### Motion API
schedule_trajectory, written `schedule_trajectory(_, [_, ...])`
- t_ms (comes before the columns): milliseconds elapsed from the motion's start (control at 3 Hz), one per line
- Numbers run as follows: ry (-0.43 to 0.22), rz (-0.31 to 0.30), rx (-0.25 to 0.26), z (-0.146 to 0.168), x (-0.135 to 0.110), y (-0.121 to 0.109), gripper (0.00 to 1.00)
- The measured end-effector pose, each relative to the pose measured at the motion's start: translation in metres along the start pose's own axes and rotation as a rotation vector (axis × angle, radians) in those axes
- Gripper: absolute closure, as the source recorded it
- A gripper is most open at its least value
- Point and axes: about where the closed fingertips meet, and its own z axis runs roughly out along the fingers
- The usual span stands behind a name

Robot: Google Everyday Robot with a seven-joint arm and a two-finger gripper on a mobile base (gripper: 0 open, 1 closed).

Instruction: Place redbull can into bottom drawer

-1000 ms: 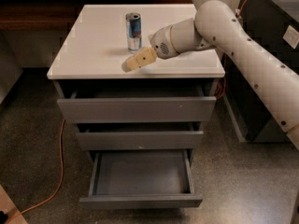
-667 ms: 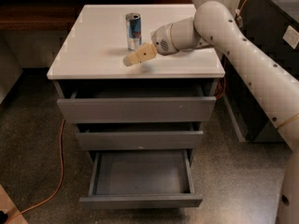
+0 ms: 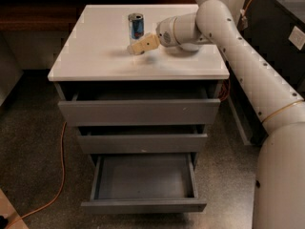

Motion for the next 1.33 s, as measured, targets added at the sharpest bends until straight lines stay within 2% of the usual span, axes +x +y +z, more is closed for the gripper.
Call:
schedule_trajectory(667, [-0.081, 0.000, 0.016, 0.019, -0.021, -0.026, 0.00])
schedule_trajectory(1000, [-0.108, 0.001, 0.016, 0.028, -0.029, -0.031, 0.19])
schedule_trajectory(1333, [-0.119, -0.002, 0.009, 0.032, -0.032, -0.030, 0.43])
